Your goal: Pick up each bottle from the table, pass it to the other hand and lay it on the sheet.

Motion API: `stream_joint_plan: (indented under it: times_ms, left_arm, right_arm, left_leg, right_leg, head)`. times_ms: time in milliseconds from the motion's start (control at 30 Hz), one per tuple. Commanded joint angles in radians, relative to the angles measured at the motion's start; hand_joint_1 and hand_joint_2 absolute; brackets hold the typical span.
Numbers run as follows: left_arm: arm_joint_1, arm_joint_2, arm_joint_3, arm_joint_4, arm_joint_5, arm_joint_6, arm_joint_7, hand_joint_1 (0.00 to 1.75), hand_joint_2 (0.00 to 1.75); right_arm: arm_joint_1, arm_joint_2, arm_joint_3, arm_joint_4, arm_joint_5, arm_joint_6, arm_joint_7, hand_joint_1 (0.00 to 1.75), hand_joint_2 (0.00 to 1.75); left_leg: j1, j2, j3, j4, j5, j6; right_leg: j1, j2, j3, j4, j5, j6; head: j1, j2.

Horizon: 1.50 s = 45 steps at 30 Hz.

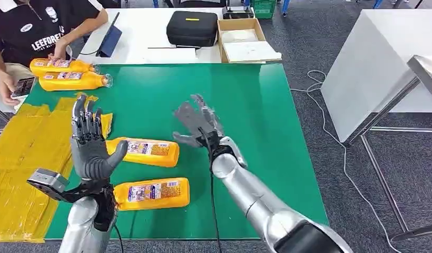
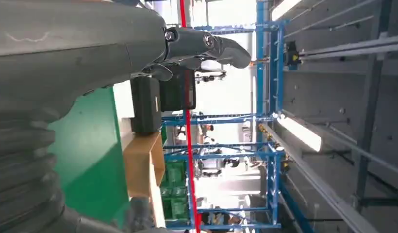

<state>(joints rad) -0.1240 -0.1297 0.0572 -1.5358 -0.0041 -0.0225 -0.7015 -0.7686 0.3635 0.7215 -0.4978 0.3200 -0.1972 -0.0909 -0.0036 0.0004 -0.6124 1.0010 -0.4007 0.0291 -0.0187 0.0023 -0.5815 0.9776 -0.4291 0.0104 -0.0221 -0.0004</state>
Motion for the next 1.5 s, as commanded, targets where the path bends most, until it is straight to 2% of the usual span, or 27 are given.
stream_joint_plan:
  times_ms: [33,100,167,233,267,300,367,400,467,533,567,667,800,900,1000,1167,1200,1333,1500]
  left_arm:
    - [-0.005,-0.052,0.053,0.034,-0.036,-0.029,0.003,0.00,1.75]
    - [0.007,-0.059,0.058,0.026,-0.039,-0.036,0.003,0.00,1.75]
    - [0.012,-0.070,0.061,0.013,-0.046,-0.049,0.006,0.00,1.75]
    - [0.013,-0.077,0.062,0.002,-0.055,-0.056,0.014,0.00,1.75]
    - [0.014,-0.079,0.063,-0.003,-0.058,-0.058,0.017,0.00,1.75]
    - [0.014,-0.083,0.066,-0.007,-0.061,-0.061,0.021,0.00,1.75]
    - [0.014,-0.083,0.066,-0.007,-0.061,-0.061,0.021,0.00,1.75]
    - [0.015,-0.087,0.071,-0.012,-0.065,-0.064,0.026,0.00,1.75]
    - [0.016,-0.092,0.080,-0.024,-0.070,-0.068,0.030,0.00,1.75]
    - [0.027,-0.098,0.092,-0.045,-0.076,-0.071,0.034,0.00,1.75]
    - [0.037,-0.100,0.098,-0.062,-0.078,-0.071,0.035,0.00,1.75]
    - [0.075,-0.099,0.106,-0.101,-0.081,-0.074,0.037,0.00,1.75]
    - [0.087,-0.079,0.108,-0.076,-0.070,-0.080,0.030,0.00,1.75]
    - [0.064,-0.068,0.104,-0.026,-0.062,-0.087,0.023,0.00,1.75]
    - [0.048,-0.063,0.100,0.002,-0.057,-0.087,0.021,0.00,1.75]
    - [0.047,-0.063,0.100,0.004,-0.057,-0.087,0.021,0.00,1.75]
    - [0.049,-0.062,0.099,-0.002,-0.055,-0.085,0.020,0.00,1.75]
    - [0.055,-0.064,0.110,-0.019,-0.040,-0.056,0.011,0.00,1.75]
    - [0.066,-0.072,0.153,-0.082,-0.016,-0.033,0.009,0.00,1.75]
  right_arm:
    - [-0.085,-0.014,0.583,-0.055,0.244,-0.204,0.157,0.00,1.75]
    - [-0.080,-0.014,0.586,-0.053,0.340,-0.308,0.234,0.00,1.75]
    - [-0.070,-0.014,0.530,-0.029,0.423,-0.432,0.283,0.00,1.75]
    - [-0.064,-0.014,0.458,-0.009,0.436,-0.501,0.263,0.00,1.75]
    - [-0.066,-0.014,0.430,-0.002,0.445,-0.501,0.247,0.00,1.75]
    - [-0.055,-0.014,0.367,-0.016,0.516,-0.501,0.250,0.00,1.75]
    - [-0.055,-0.014,0.367,-0.016,0.516,-0.501,0.250,0.00,1.75]
    - [-0.043,-0.014,0.317,-0.026,0.584,-0.501,0.242,0.00,1.75]
    - [-0.044,-0.014,0.351,-0.022,0.619,-0.461,0.239,0.00,1.75]
    - [-0.057,-0.014,0.423,-0.018,0.683,-0.398,0.338,0.00,1.75]
    - [-0.058,-0.014,0.448,-0.017,0.690,-0.316,0.386,0.00,1.75]
    - [-0.052,-0.014,0.451,0.012,0.649,-0.252,0.390,0.00,1.75]
    - [-0.058,-0.014,0.387,0.022,0.504,-0.234,0.285,0.00,1.75]
    - [-0.059,-0.014,0.367,-0.050,0.313,-0.156,0.196,0.00,1.75]
    - [-0.061,-0.014,0.389,-0.151,0.174,-0.124,0.164,0.00,1.75]
    - [-0.063,-0.014,0.397,-0.163,0.168,-0.122,0.175,0.00,1.75]
    - [-0.062,-0.014,0.402,-0.166,0.143,-0.135,0.145,0.00,1.75]
    - [-0.037,-0.014,0.415,-0.295,0.102,-0.120,0.121,0.00,1.75]
    - [0.030,-0.014,0.375,-0.394,0.129,-0.062,0.122,0.00,1.75]
  left_leg:
    - [0.000,0.002,0.002,0.001,-0.002,-0.003]
    - [0.000,0.001,0.002,0.000,-0.001,-0.002]
    - [0.000,0.000,0.001,0.000,-0.001,-0.002]
    - [0.001,-0.001,0.001,0.000,-0.001,-0.002]
    - [0.000,-0.002,0.000,0.000,0.000,-0.001]
    - [0.001,-0.002,0.001,0.000,0.000,-0.002]
    - [0.000,-0.002,0.001,0.000,0.000,-0.002]
    - [-0.001,-0.001,0.000,0.000,0.000,-0.002]
    - [-0.001,-0.002,0.000,0.000,0.000,-0.002]
    - [0.000,-0.002,0.002,0.000,-0.001,-0.004]
    - [-0.001,-0.001,0.001,0.000,-0.001,-0.002]
    - [-0.001,0.000,0.001,0.000,-0.001,-0.002]
    - [0.000,0.000,0.002,-0.001,-0.001,-0.002]
    - [0.000,-0.001,0.002,0.000,-0.001,-0.003]
    - [0.000,-0.001,-0.001,0.000,0.000,-0.002]
    - [0.000,-0.001,0.000,0.000,0.000,-0.002]
    - [0.001,-0.002,0.002,-0.001,-0.001,-0.004]
    - [0.000,0.001,0.000,0.000,-0.001,-0.003]
    - [0.001,0.001,0.002,0.000,-0.002,-0.004]
  right_leg:
    - [0.000,0.002,0.002,0.000,-0.001,-0.002]
    - [0.000,0.001,0.001,0.000,-0.001,-0.001]
    - [0.000,0.000,0.002,-0.001,0.000,-0.001]
    - [0.001,-0.001,0.002,-0.001,-0.001,-0.001]
    - [0.000,-0.002,0.001,0.000,0.000,-0.001]
    - [0.001,-0.002,0.002,-0.001,-0.001,-0.001]
    - [0.000,-0.002,0.001,-0.001,0.000,-0.001]
    - [0.000,-0.001,0.001,-0.001,0.000,-0.001]
    - [0.000,-0.002,0.001,-0.001,0.000,-0.001]
    - [0.001,-0.002,0.003,-0.001,-0.001,-0.002]
    - [0.000,-0.001,0.001,-0.001,0.000,-0.001]
    - [0.000,0.000,0.001,-0.001,0.000,-0.001]
    - [0.000,0.000,0.002,-0.001,-0.001,-0.001]
    - [0.000,-0.002,0.003,-0.001,-0.001,-0.002]
    - [0.000,-0.001,0.000,0.000,0.000,-0.001]
    - [0.000,-0.002,0.000,-0.001,0.000,-0.001]
    - [0.001,-0.002,0.003,-0.002,-0.001,-0.003]
    - [0.000,0.001,0.000,0.000,0.000,-0.001]
    - [0.001,0.001,0.002,-0.001,-0.001,-0.002]
  head:
    - [0.000,0.000]
    - [0.000,0.000]
    - [0.000,0.000]
    - [0.000,0.000]
    - [0.000,0.000]
    - [0.000,0.000]
    - [0.000,0.000]
    - [0.000,0.000]
    - [0.000,0.000]
    - [0.000,0.000]
    - [0.000,0.000]
    - [0.000,0.000]
    - [0.000,0.000]
    - [0.000,0.000]
    - [0.000,0.000]
    - [0.000,0.000]
    - [0.000,0.000]
    - [0.000,0.000]
    - [-0.001,0.000]
